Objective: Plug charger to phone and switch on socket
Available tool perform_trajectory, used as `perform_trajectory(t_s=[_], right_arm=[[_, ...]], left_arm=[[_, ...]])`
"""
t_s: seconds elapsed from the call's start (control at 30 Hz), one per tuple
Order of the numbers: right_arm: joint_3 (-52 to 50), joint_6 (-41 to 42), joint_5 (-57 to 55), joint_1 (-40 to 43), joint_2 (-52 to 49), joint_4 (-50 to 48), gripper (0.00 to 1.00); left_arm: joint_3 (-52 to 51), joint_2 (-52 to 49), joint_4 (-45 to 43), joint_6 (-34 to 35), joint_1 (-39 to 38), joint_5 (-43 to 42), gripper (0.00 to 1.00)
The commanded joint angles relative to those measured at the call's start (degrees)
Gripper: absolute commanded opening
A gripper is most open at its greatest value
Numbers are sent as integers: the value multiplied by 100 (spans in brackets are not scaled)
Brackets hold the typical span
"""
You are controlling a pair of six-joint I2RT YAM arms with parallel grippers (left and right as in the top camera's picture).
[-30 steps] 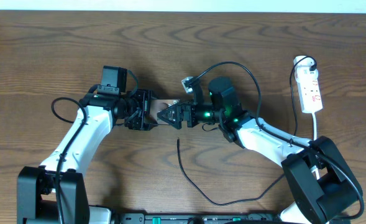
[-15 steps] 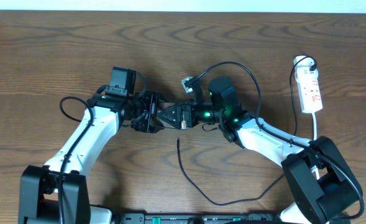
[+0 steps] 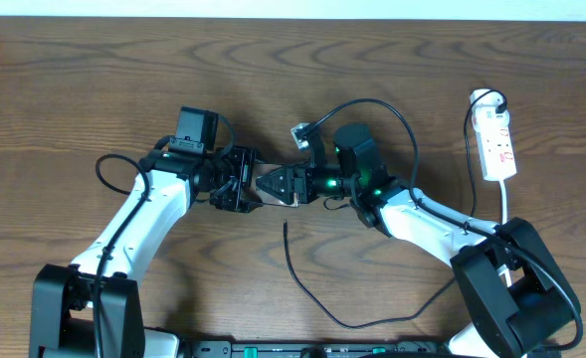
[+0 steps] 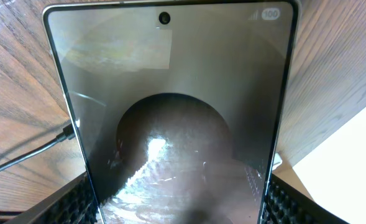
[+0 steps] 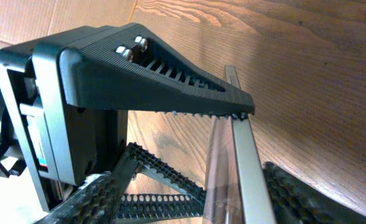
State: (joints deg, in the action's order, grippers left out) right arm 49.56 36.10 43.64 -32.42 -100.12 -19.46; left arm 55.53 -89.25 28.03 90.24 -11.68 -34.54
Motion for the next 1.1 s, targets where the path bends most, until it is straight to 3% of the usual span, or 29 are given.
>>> perform_trajectory(t_s=[0.0,0.3,0.73,0.9,1.07], right_arm=[[85,-13,0,-26,-42,2,67],[83,-13,-2,-26,-42,472,64],[85,-13,-2,-31,-42,476,46],[85,-11,0,-31,-42,514,45],[83,-11,0,-31,-42,514,32]], left_arm=[[15,122,-33,79,-20,-52,8],[15,122,-33,76,-20,-55,8],[15,122,-33,74,-20,52,8],[15,122,-33,74,-20,52,7],[15,122,-33,74,-20,52,7]])
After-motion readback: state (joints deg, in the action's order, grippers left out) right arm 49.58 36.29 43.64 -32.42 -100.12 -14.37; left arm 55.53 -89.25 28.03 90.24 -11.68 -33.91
